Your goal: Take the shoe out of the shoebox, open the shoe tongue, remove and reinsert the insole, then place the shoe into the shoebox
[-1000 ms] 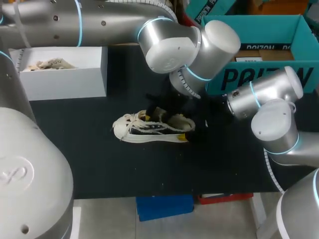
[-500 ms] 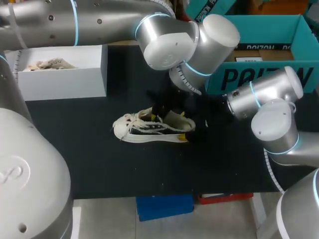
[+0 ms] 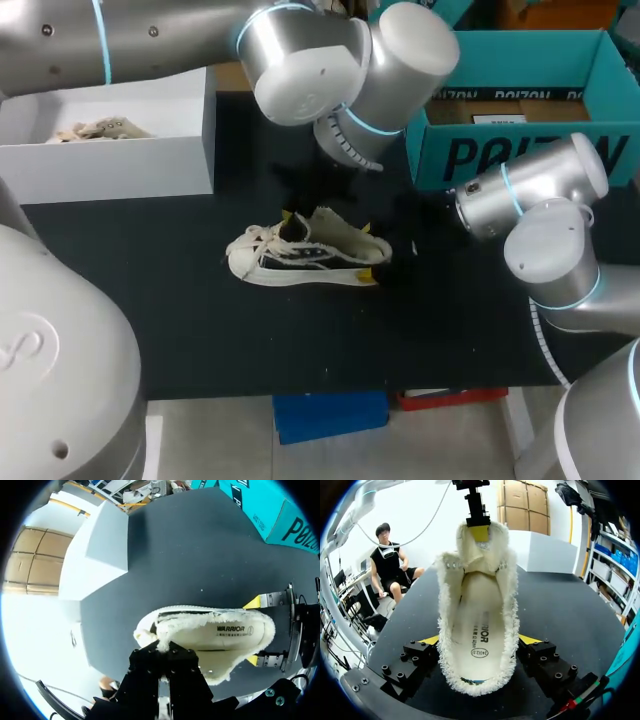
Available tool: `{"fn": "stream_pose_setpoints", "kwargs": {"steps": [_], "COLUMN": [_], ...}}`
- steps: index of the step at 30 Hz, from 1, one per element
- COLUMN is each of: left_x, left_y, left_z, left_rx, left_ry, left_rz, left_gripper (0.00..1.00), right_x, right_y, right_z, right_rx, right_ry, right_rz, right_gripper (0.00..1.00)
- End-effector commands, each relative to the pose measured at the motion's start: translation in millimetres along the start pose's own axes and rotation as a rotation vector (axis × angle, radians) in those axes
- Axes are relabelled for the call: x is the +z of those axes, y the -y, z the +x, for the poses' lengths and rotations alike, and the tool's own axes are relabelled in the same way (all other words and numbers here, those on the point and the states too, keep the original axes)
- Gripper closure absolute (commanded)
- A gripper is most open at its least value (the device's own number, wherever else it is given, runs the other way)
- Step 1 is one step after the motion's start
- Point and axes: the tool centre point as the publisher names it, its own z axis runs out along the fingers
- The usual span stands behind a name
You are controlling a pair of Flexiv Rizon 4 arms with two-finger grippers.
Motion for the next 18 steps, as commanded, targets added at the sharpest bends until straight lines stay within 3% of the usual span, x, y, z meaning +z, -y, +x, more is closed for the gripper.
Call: {"fn": "stream_pose_setpoints", "kwargs": {"steps": [1, 10, 11, 12, 18], "left_x": [4, 20, 23, 25, 35], "left_y": [-4, -7, -9, -10, -13], "left_z": [-24.2, -47.9, -48.9, -50.1, -68.1], "left_rx": [-0.025, -0.058, -0.053, -0.052, -0.062], "left_ry": [-0.029, -0.018, -0.011, -0.008, -0.017], "left_rz": [0.01, -0.012, -0.016, -0.02, -0.073], "left_gripper": [1.0, 1.0, 0.57, 0.0, 0.0], "right_x": [1, 1, 1, 1, 1], "right_y": [-0.9, -0.9, -0.9, -0.9, -0.9], "right_z": [-0.3, -0.3, -0.3, -0.3, -0.3], "right_rx": [0.002, 0.002, 0.002, 0.002, 0.002], "right_ry": [-0.001, -0.001, -0.001, -0.001, -0.001], "right_rz": [0.005, 0.005, 0.005, 0.005, 0.005], "right_gripper": [1.0, 1.0, 1.0, 1.0, 1.0]}}
